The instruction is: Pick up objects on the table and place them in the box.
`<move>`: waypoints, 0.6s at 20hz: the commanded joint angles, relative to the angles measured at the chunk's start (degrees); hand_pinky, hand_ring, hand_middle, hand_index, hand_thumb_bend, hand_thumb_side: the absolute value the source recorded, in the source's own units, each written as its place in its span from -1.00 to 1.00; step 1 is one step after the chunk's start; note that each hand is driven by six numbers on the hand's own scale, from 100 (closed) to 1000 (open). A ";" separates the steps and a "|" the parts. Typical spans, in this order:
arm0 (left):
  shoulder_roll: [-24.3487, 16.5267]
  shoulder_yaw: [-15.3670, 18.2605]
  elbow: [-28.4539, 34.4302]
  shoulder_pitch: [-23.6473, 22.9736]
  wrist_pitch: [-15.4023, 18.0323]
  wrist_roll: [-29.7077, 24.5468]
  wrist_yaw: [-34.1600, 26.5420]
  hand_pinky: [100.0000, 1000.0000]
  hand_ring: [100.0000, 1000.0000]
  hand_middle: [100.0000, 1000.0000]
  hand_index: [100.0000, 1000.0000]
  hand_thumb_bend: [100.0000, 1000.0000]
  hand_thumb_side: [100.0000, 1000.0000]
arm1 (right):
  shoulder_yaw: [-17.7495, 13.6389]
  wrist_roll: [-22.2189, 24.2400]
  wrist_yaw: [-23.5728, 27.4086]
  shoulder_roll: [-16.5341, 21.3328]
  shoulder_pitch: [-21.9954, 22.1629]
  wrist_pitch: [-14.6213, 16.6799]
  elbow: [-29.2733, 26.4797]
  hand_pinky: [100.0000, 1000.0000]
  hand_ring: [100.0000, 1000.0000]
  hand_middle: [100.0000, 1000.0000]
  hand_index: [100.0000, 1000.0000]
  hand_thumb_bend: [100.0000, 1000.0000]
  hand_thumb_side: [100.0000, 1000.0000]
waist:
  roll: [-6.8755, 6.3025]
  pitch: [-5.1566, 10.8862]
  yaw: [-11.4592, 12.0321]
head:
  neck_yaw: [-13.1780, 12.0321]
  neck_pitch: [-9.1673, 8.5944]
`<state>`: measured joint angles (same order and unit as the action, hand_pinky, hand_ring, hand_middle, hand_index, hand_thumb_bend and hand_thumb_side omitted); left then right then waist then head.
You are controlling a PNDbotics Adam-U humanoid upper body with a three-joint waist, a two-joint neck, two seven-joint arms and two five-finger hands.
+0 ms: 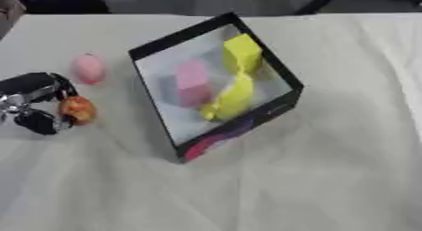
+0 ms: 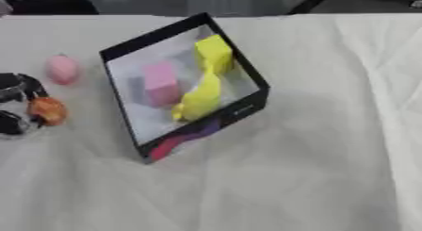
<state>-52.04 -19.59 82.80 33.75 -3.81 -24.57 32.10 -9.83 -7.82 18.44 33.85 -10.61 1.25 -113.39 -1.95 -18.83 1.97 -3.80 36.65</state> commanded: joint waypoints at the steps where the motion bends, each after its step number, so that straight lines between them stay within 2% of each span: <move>1: -3.92 1.59 4.57 0.88 1.39 1.90 -0.17 0.32 0.31 0.27 0.06 -1.00 -1.00 | -0.48 0.18 0.37 1.30 -0.32 0.20 -1.20 0.80 0.33 0.28 0.64 -1.00 0.09 | -0.42 1.48 0.04 | -0.03 -0.28; 7: -4.66 4.21 12.99 5.27 1.56 2.62 -2.53 0.33 0.30 0.26 0.04 -1.00 -1.00 | -0.31 0.46 0.61 1.76 -0.19 0.19 -1.20 0.80 0.33 0.28 0.64 -1.00 0.08 | -0.76 2.08 -0.24 | 0.81 0.10; 12: -2.20 3.98 18.15 11.46 -0.64 0.04 -5.42 0.32 0.29 0.24 0.04 -1.00 -1.00 | -0.16 0.77 0.84 2.31 -0.30 0.31 -1.20 0.80 0.33 0.28 0.64 -1.00 0.08 | -1.14 2.43 -0.58 | 1.30 0.28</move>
<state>-53.37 -16.72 99.15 44.05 -3.95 -24.03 27.46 -9.80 -7.30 18.86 34.10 -10.56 1.42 -113.39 -2.43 -18.83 1.42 -2.75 36.75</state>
